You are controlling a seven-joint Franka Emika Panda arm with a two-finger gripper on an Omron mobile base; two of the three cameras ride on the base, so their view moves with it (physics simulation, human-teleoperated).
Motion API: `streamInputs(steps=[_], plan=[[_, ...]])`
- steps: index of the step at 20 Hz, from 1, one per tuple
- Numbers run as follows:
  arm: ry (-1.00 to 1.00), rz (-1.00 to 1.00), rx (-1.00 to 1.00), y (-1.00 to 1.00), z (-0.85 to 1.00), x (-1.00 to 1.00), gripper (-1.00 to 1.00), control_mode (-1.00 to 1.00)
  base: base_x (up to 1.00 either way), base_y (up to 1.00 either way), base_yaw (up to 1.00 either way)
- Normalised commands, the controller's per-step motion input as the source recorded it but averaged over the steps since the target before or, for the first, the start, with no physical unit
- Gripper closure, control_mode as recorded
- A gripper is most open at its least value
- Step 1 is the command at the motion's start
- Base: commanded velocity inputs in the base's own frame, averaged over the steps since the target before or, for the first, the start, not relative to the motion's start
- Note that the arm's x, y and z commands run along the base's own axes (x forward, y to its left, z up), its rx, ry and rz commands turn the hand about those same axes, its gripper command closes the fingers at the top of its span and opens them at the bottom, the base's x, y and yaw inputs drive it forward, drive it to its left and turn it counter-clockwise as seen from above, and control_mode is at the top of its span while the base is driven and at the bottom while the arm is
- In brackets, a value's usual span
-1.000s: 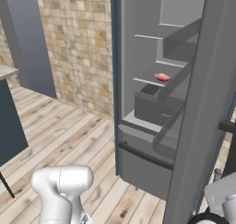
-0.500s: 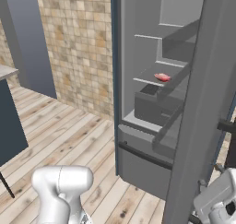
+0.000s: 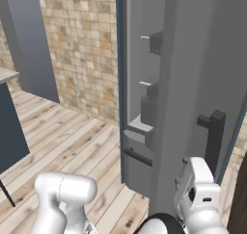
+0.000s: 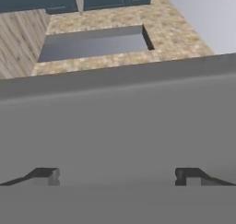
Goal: Place the steak on the counter behind the older steak on the same shelf of the fridge to maintain FIFO order. Close the fridge door when finished.
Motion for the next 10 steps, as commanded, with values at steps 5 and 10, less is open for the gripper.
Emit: streamInputs(steps=[5, 10], plan=[[0.06, -0.01, -0.07, 0.9, 0.24, 0.59, -1.0, -1.0, 0.0, 0.0, 0.0], [0.01, -0.1, -0.07, 0.79, 0.36, 0.69, -1.0, -1.0, 0.0, 0.0, 0.0]])
